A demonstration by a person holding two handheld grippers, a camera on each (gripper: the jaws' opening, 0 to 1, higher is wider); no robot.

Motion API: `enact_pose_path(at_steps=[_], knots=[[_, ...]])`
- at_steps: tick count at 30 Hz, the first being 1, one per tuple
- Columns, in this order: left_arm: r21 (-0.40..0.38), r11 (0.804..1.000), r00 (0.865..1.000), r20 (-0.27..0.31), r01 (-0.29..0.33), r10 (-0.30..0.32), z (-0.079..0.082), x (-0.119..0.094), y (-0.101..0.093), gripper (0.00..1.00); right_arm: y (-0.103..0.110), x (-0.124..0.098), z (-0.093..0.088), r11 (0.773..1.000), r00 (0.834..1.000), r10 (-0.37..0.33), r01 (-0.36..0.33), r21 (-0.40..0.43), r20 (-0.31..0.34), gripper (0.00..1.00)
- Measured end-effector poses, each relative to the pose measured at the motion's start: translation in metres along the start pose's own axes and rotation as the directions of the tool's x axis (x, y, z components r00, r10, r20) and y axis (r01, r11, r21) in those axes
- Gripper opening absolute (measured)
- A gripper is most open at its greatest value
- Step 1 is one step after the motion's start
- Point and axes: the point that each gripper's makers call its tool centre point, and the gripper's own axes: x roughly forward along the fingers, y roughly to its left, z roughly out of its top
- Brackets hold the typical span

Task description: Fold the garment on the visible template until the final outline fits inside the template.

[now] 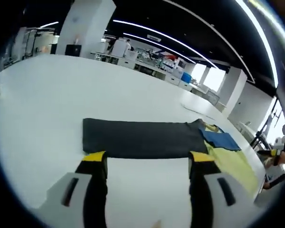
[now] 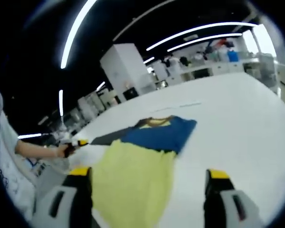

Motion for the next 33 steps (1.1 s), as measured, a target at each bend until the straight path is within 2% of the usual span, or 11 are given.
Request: enact_pose_path(at_steps=[6, 10, 11, 13, 15, 19, 22, 26, 29, 33], knots=[[-0.087, 0.990, 0.992, 0.045, -0.114, 0.118, 0.006, 0.005, 0.037, 0.63, 0.006, -0.002, -0.007, 1.000, 1.000, -0.006, 0.006, 0.004, -0.015, 0.99], [-0.091, 0.986, 0.989, 0.027, -0.143, 0.146, 0.004, 0.010, 0.051, 0.59, 0.005, -0.004, -0.011, 0.999, 1.000, -0.020, 0.020, 0.033, -0.013, 0.99], [-0.091, 0.984, 0.988, 0.019, -0.151, 0.154, 0.003, 0.015, 0.060, 0.58, 0.004, -0.004, -0.012, 0.999, 1.000, -0.026, 0.027, 0.038, -0.015, 0.99], [-0.081, 0.983, 0.986, 0.008, -0.167, 0.168, 0.000, 0.010, 0.059, 0.53, 0.002, -0.005, -0.012, 0.999, 0.999, -0.031, 0.032, 0.041, -0.017, 0.99], [-0.091, 0.981, 0.985, 0.002, -0.169, 0.170, -0.004, 0.011, 0.055, 0.49, 0.003, -0.005, -0.013, 0.998, 0.999, -0.034, 0.035, 0.044, -0.020, 0.99], [-0.088, 0.978, 0.982, -0.002, -0.189, 0.190, -0.009, 0.018, 0.061, 0.45, -0.002, -0.007, -0.012, 0.997, 0.999, -0.054, 0.054, 0.045, -0.007, 0.97], [-0.080, 0.979, 0.982, 0.008, -0.185, 0.186, -0.009, 0.018, 0.055, 0.39, -0.004, -0.010, -0.011, 0.997, 0.998, -0.065, 0.065, 0.051, 0.003, 0.95], [-0.044, 0.972, 0.973, -0.002, -0.232, 0.232, -0.011, 0.016, 0.063, 0.28, -0.007, -0.014, -0.014, 0.996, 0.997, -0.074, 0.074, 0.056, -0.005, 0.94], [-0.053, 0.963, 0.964, -0.004, -0.266, 0.266, -0.011, 0.013, 0.070, 0.19, -0.012, -0.016, -0.016, 0.995, 0.996, -0.085, 0.086, 0.057, -0.006, 0.93], [-0.024, 0.958, 0.958, -0.006, -0.287, 0.287, -0.015, 0.015, 0.071, 0.12, -0.014, -0.017, -0.021, 0.993, 0.995, -0.100, 0.101, 0.064, -0.012, 0.91]])
